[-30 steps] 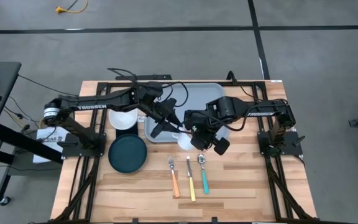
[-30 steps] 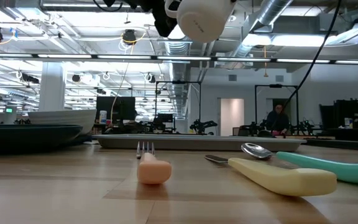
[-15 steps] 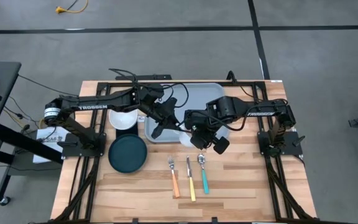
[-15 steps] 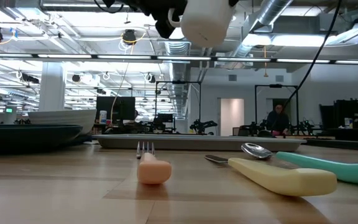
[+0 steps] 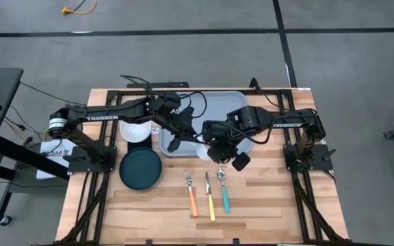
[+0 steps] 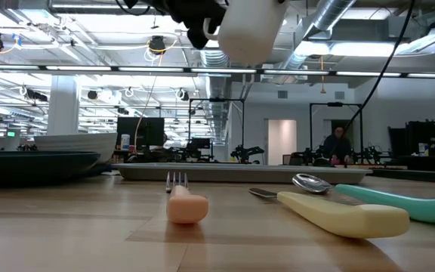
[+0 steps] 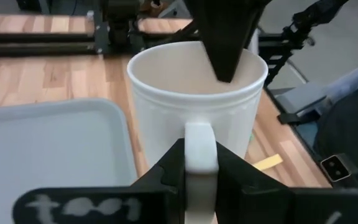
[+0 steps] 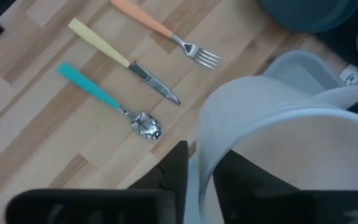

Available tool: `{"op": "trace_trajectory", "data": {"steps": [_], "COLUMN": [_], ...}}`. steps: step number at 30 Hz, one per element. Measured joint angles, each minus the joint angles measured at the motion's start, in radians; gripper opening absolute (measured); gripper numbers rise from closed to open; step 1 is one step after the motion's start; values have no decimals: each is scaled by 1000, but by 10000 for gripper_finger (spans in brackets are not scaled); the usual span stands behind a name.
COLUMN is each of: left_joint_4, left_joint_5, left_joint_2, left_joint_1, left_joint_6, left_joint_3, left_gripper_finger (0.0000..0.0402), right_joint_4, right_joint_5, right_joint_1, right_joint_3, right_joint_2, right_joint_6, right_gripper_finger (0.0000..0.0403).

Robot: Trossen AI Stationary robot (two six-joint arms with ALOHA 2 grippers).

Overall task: Set up tray
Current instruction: Put the white mug on the top left of the blue tray

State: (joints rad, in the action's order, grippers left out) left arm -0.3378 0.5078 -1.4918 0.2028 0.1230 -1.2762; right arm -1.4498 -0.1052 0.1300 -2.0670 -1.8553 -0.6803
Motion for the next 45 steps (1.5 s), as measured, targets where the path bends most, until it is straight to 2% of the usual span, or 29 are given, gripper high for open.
{"op": "trace_trajectory", "data": {"steps": [4,13,19,23,31,35,39,41,45], "left_joint_4": [-42,-65,-41,117,482,658,736,735,717], "left_joint_5": [-30,-130,-165,-180,-178,-176,-187,-226,-371], "left_joint_2": [0,0,0,0,0,9,35,56,89], "left_joint_1": [0,0,0,3,54,87,119,126,131], "left_joint_6": [0,6,7,6,-62,-93,-116,-113,-58], "left_joint_3": [0,1,12,89,319,394,421,422,423], "left_gripper_finger": [36,29,29,28,37,27,33,40,33], "right_joint_4": [-7,-26,-74,-49,14,159,372,485,738], "right_joint_5": [33,318,333,337,321,304,301,289,280], "right_joint_1": [0,-27,-71,-126,-317,-376,-408,-420,-425], "right_joint_3": [0,-11,-79,-93,-74,27,232,367,659], "right_joint_2": [0,16,87,168,299,403,550,630,781], "right_joint_6": [9,136,229,329,522,550,568,569,570], "right_gripper_finger": [96,141,154,157,153,154,155,153,151]}}
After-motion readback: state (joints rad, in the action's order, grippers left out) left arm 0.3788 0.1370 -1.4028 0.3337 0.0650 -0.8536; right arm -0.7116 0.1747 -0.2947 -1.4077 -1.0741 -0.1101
